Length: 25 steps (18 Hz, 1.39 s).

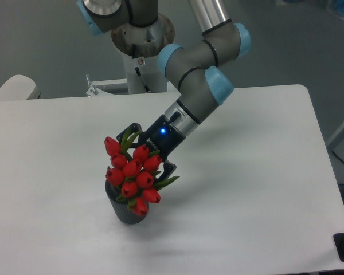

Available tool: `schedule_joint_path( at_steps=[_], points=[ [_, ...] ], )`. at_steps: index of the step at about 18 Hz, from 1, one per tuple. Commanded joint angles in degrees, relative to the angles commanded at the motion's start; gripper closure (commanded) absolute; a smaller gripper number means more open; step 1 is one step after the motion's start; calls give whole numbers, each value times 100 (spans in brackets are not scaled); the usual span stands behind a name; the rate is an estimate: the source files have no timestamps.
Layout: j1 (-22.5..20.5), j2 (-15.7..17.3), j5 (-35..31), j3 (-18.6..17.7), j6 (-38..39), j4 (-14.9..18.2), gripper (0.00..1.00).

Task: Pick up the flowers from the vase
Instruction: 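Close the gripper around the tulip stems just above the vase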

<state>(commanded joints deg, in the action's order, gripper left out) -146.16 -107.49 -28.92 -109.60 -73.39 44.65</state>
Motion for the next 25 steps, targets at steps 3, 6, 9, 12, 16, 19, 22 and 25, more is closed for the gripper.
schedule_joint_path(
  at_steps=[3,6,9,12,16,19,22,25],
  points=[
    [0,0,0,9,-18,-17,0],
    [-26,9,9,9,-26,-26,1],
    [-44,9,79,9,-35,-26,22],
    [-53,9,97,9,-44,-35,40],
    [-53,9,97,9,-44,-35,51],
    [-62,18,97,9,-44,-35,56],
    [-88,44,97,9,-44,-35,60],
    [-105,61,97,18,-44,-35,64]
  ],
)
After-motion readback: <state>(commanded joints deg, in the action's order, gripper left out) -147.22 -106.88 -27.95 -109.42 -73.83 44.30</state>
